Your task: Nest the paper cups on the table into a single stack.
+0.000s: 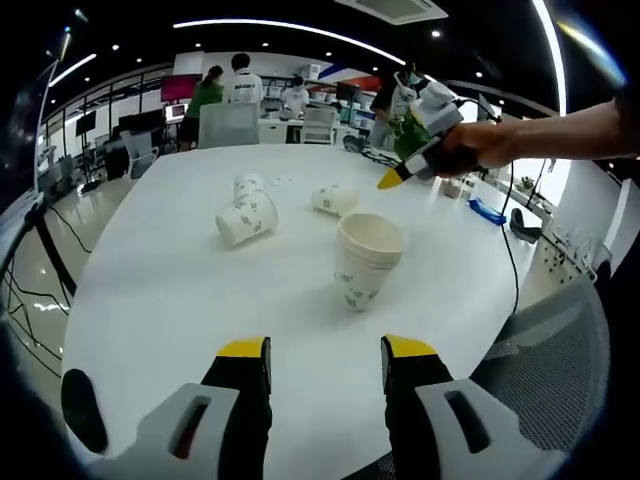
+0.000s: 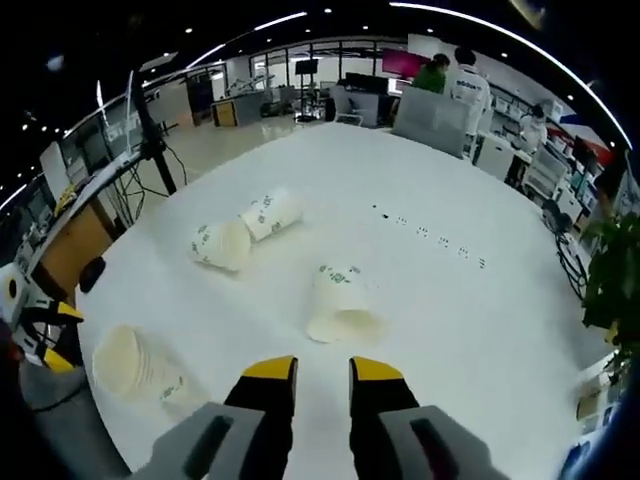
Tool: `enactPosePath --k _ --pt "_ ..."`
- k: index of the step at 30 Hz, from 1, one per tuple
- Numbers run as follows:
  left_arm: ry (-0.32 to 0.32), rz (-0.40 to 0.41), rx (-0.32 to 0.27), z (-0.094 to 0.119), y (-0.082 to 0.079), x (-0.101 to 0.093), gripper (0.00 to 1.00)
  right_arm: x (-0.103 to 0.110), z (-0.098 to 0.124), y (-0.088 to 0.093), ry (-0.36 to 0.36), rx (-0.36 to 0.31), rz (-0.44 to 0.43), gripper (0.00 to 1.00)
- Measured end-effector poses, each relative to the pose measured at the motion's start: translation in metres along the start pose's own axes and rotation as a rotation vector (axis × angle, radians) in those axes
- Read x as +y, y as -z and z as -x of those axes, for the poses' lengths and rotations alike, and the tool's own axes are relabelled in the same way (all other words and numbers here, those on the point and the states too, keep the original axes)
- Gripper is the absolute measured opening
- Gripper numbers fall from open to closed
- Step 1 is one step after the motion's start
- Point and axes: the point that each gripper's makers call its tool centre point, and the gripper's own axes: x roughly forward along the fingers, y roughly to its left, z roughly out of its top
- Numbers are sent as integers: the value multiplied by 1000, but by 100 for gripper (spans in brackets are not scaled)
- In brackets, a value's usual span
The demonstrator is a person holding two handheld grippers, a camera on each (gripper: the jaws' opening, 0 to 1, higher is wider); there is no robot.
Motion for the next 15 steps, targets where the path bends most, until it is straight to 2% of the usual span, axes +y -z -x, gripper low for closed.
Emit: enactPosePath --k 3,9,15 --pt "-1 5 -3 0 -1 0 43 -21 -17 2 15 -5 -3 24" --pt "-3 6 5 0 1 0 43 -21 -21 -4 19 -24 18 34" --pt "-3 8 10 -1 2 -1 43 -28 -32 -7 31 -29 62 40"
